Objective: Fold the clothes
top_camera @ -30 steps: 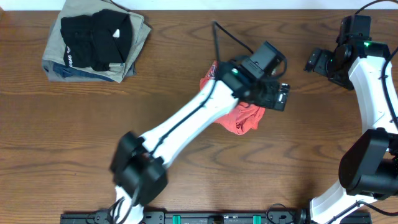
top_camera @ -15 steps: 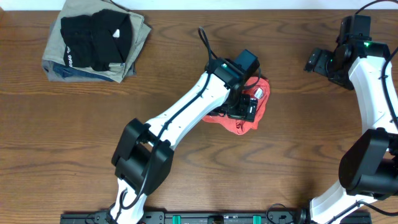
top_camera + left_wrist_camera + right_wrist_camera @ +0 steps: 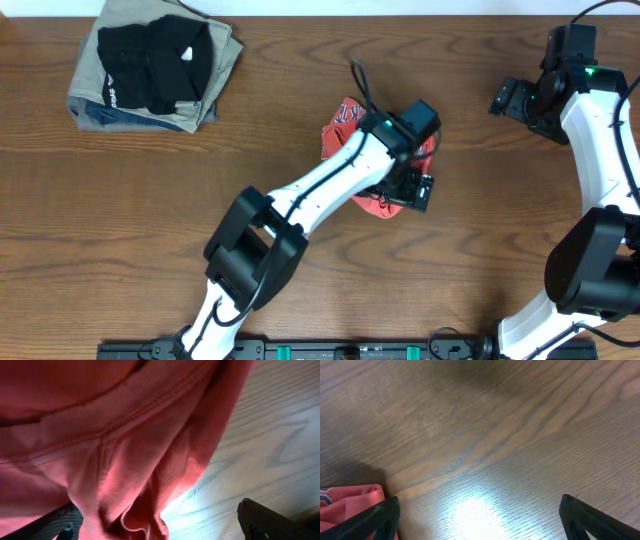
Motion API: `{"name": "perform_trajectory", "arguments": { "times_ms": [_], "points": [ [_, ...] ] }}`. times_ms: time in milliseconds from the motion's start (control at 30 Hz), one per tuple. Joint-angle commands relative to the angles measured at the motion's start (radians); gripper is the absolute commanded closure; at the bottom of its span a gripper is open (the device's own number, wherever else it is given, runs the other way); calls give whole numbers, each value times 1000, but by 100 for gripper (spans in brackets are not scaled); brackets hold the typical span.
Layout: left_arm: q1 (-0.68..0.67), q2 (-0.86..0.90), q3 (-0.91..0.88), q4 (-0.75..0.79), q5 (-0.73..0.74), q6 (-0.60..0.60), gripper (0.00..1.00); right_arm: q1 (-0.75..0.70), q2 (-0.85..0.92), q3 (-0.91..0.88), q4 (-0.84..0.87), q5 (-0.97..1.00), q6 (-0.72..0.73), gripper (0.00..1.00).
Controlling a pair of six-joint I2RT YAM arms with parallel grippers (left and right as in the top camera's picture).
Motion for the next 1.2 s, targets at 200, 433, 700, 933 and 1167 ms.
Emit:
{"name": "perform_trajectory", "arguments": {
  "times_ms": [200,433,700,933,1167],
  "points": [
    [12,10,-3,-1,-124,17,7,-3,2,-3,-1,10,14,1],
    [12,10,-3,0,-133,17,25,-3,2,-3,-1,10,14,1],
    [16,12,-3,-13,-200,16,25,-3,2,-3,-1,10,14,1],
    [23,21,-9,-13,-199,13,47,-3,2,-3,-1,10,14,1],
    [23,21,-9,-12,-198,13,67,-3,2,-3,-1,10,14,1]
  ]
}}
